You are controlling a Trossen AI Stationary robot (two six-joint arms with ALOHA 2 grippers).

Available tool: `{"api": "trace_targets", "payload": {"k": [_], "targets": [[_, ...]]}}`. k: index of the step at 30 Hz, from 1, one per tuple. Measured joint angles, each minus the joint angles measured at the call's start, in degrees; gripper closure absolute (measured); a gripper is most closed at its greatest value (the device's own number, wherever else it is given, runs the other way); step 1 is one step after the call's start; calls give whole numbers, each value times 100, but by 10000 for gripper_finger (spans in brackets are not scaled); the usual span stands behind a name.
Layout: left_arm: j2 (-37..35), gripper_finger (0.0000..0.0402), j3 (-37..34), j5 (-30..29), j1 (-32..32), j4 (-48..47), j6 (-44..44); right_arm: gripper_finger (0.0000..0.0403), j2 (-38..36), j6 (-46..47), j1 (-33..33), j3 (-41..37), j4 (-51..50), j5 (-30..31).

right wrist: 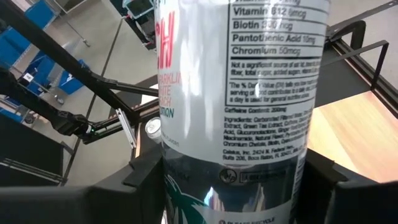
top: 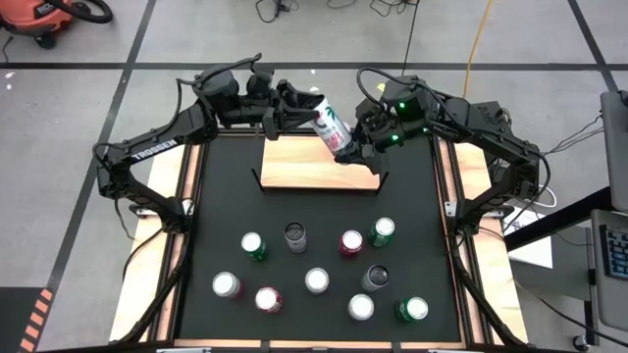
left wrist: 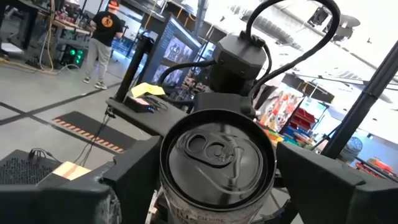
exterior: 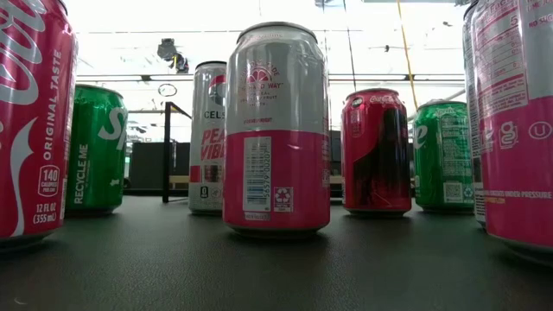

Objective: Place canned beverage on shelf
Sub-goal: Put the top right white soda can on the shelf

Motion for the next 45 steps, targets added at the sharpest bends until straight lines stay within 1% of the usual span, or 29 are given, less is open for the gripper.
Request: {"api": "trace_targets", "payload": {"k": [6, 13, 16, 21, 24, 28, 32, 37, 45], "targets": [[-2, 102, 0, 95, -3, -275, 26, 175, 0, -14, 0, -2, 34, 11], [-2, 107, 0, 153, -2, -266, 19, 175, 0, -19, 2, -2, 44, 9], [-2, 121, 0, 160, 0, -266, 25, 175, 0, -15, 2, -2, 45, 5], [-2, 158, 0, 204, 2, -271, 52, 175, 0, 10, 2, -2, 47, 0], [-2, 167, 0, 252, 4, -281, 20, 172, 0, 146, 4, -2, 47, -12], [0, 167, 0, 290, 2, -286, 67, 155, 0, 296, 7, -2, 47, -145], [2, 167, 0, 375, -4, -277, 211, 127, 0, 504, 2, -2, -7, -299], [9, 167, 0, 516, -4, -297, 235, 96, 0, 555, 2, 0, -150, -317], [9, 167, 0, 626, -2, -287, 227, 71, -27, 677, -5, 0, -291, -321]]}}
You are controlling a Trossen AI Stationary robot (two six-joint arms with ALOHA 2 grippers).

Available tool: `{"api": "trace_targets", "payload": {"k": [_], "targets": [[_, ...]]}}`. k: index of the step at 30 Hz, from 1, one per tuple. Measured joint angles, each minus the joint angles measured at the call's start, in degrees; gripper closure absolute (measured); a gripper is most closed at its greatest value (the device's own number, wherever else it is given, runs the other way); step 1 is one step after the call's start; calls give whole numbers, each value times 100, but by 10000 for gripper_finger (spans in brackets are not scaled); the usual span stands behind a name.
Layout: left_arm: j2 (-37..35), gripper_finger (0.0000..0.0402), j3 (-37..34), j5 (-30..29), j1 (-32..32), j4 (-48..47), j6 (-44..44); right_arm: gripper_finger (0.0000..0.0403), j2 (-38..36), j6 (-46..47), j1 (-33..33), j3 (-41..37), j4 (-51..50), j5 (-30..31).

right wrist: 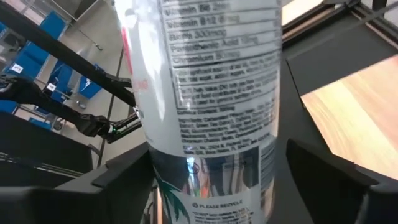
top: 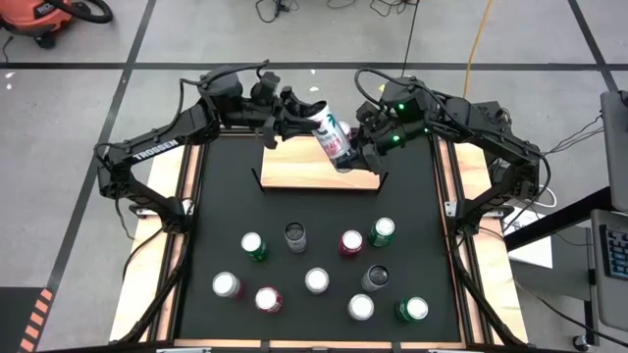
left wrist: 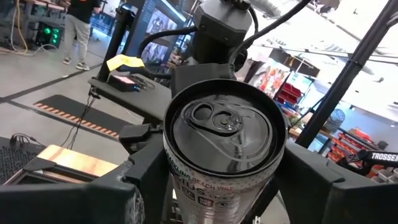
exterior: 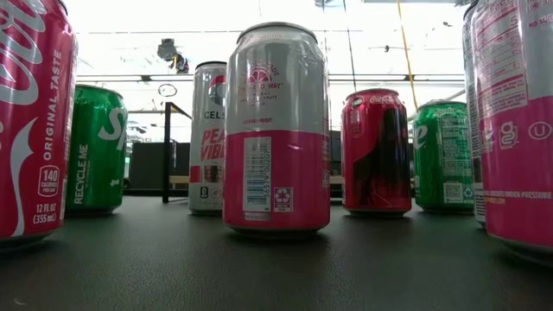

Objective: Place canned beverage on shelf
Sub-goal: Put the top right white soda can on the shelf

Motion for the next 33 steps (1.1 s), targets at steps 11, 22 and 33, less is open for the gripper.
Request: {"api": "trace_targets", "payload": {"k": [11, 22, 33], "targets": [[-35, 167, -2, 349, 0, 38, 126, 64, -396, 143, -45, -1, -503, 33], [-42, 166, -2, -73, 16, -287, 1121, 64, -987, -47, -45, -2, -1422, 288], [49, 166, -1, -529, 290, -508, 1770, 64, -1674, -471, -45, -2, -2422, 1600]]}}
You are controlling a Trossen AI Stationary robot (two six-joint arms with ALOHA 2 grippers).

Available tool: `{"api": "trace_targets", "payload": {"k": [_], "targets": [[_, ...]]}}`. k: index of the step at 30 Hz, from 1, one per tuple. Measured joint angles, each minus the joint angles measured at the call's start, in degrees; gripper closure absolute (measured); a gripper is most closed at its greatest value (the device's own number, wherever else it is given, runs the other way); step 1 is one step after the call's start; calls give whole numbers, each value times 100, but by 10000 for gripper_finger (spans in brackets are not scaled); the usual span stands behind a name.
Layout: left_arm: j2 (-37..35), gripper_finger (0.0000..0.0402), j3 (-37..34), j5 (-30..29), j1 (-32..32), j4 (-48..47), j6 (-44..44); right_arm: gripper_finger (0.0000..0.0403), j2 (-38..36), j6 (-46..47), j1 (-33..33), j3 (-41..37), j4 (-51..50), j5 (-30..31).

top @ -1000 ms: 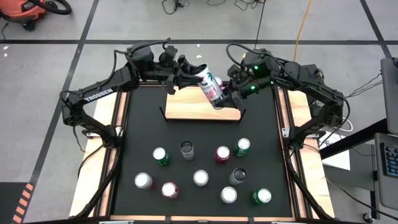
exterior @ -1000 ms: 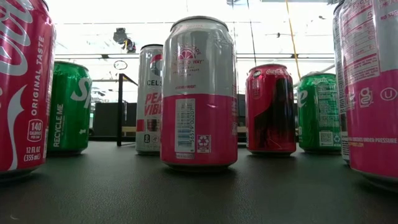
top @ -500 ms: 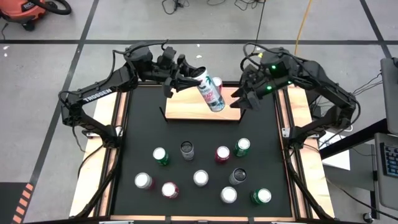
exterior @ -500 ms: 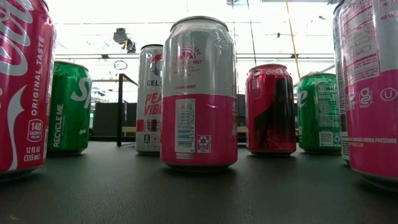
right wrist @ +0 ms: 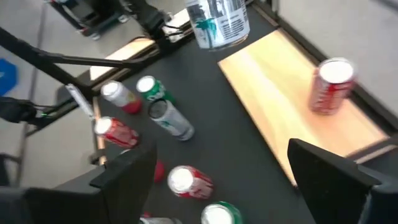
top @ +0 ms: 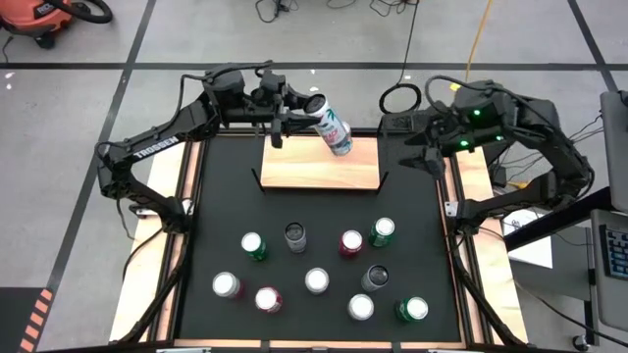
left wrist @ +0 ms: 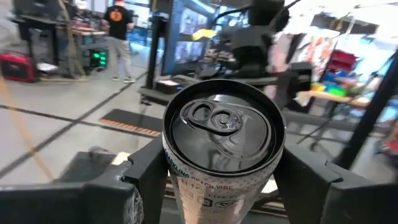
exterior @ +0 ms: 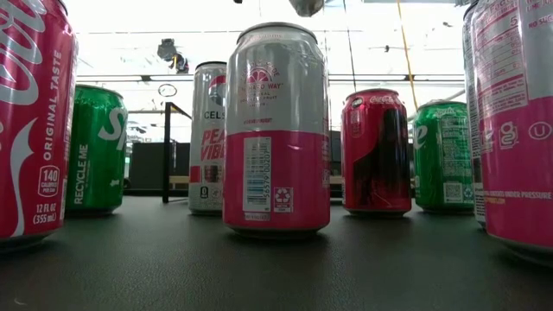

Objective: Place canned beverage on shelf
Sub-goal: Put the top right white soda can on the shelf

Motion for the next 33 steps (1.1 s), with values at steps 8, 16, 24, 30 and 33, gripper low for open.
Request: {"api": "trace_targets", "payload": {"k": [8, 16, 24, 30, 33], "targets": [[146, 166, 1, -572, 94, -332, 892, 64, -201, -577, 0, 0, -117, 559], [350, 166, 1, -270, 428, -688, 1023, 64, -220, -539, 0, 0, -121, 557], [611, 166, 1, 559, 1162, -705, 1215, 64, -220, 473, 11, 0, -118, 557], [885, 166, 1, 1078, 1571, -752, 1452, 64, -220, 1013, 150, 0, -115, 657], [977, 166, 1, 1117, 1628, -940, 1632, 64, -217, 1214, 292, 0, -99, 1016]]}}
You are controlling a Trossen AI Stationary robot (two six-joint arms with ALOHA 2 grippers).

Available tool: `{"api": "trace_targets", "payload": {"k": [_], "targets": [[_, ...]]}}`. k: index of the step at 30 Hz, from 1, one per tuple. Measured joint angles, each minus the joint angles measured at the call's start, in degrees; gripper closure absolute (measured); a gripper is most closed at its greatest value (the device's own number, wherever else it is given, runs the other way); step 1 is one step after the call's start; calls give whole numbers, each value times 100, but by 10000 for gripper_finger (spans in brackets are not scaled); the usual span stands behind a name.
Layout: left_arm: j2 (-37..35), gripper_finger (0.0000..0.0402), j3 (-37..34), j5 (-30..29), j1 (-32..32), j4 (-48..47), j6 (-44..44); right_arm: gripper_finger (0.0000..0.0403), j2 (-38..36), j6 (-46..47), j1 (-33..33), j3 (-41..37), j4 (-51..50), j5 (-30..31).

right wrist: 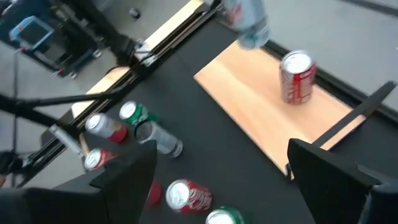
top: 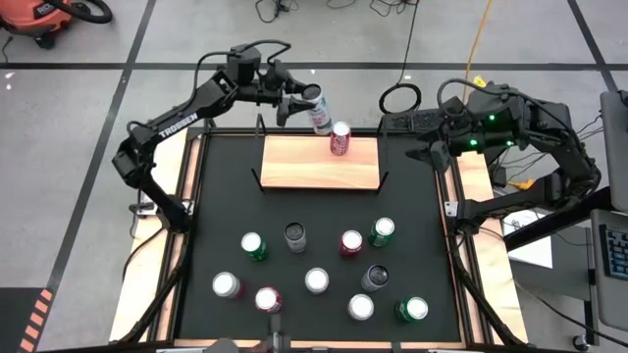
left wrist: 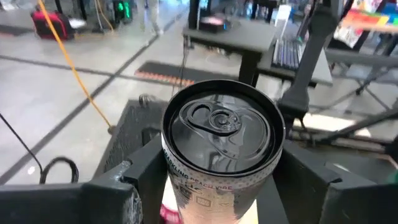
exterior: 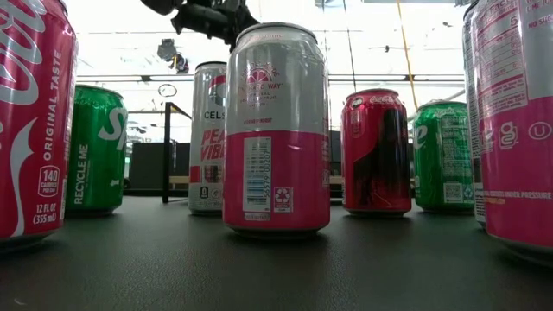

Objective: Place canned beverage on shelf
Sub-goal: Put the top right white soda can on the shelf

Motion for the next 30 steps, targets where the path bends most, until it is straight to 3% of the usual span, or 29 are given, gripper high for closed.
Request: {"api": "trace_targets", "payload": {"k": [6, 10, 30], "targets": [[165, 166, 0, -171, 9, -393, 379, 64, 48, 52, 182, -6, 255, 560], [225, 166, -17, -264, 51, -668, 587, 64, 101, -117, 215, -6, 329, 605], [366, 166, -1327, -229, 146, 775, 746, 64, 554, -897, 211, -6, 679, 612]]}}
